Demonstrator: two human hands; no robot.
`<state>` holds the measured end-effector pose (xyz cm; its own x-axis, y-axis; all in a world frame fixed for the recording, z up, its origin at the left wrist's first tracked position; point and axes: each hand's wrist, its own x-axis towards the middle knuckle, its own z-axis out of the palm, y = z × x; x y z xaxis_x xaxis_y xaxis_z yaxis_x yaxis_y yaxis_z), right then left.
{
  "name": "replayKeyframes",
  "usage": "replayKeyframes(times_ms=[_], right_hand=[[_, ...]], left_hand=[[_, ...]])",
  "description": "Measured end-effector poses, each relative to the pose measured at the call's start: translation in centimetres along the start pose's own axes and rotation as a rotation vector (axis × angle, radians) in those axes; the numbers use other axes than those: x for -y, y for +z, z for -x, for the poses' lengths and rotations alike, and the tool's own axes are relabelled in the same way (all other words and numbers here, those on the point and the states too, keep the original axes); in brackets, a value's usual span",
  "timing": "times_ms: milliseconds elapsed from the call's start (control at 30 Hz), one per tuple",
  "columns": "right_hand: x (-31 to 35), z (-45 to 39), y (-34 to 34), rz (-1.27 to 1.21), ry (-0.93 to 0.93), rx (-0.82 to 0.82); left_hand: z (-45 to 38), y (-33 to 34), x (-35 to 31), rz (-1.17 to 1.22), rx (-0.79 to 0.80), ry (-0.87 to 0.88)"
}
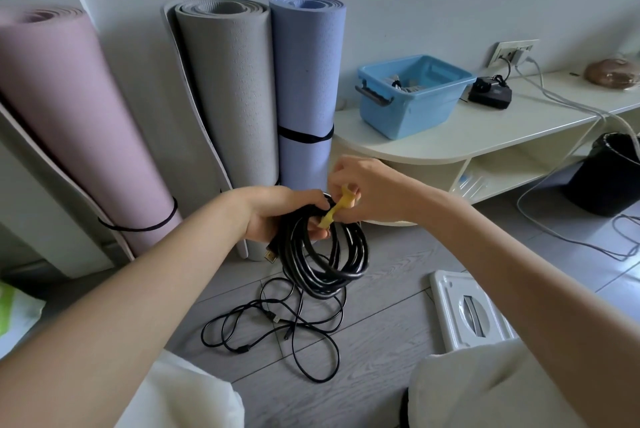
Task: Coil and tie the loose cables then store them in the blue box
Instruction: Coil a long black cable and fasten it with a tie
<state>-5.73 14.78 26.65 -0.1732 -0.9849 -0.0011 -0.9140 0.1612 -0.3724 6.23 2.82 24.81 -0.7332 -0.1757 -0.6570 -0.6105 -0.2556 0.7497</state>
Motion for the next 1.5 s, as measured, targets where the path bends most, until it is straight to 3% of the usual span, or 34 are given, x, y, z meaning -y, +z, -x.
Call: replayKeyframes(times_ms=[200, 400, 733, 1000, 1167, 1300, 1500], right_hand=[[-0.3, -0.1, 0.5, -0.165, 0.034, -0.106], [-0.8, 0.2, -0.4, -0.818, 0.236, -0.208], [-0.8, -0.1, -0.4, -1.388, 0.270, -0.210], [-0.7, -0.2, -0.9, -1.377, 0.260, -0.217], [-0.1, -0.2, -0.7, -1.185, 0.232, -0.282], [0.3, -0.4, -0.7, -1.173, 0.211, -0.366], [0.0, -0.6, -0.7, -1.121, 0.239, -0.334]], left_hand=[[-0.2, -0.1, 0.1, -0.038, -0.022, 0.014], [0.9, 0.1, -0.7, 0.090, 0.038, 0.057], [1.7, 0.2, -0.8, 0.101, 0.021, 0.105], [1.5, -0.1, -0.8, 0.078, 0.065, 0.247], [1.1, -0.2, -0.6, 0.061, 0.053, 0.253], [1.1, -0.1, -0.8, 0.108, 0.057, 0.258], [1.3, 0.3, -0.8, 0.108, 0.027, 0.238]])
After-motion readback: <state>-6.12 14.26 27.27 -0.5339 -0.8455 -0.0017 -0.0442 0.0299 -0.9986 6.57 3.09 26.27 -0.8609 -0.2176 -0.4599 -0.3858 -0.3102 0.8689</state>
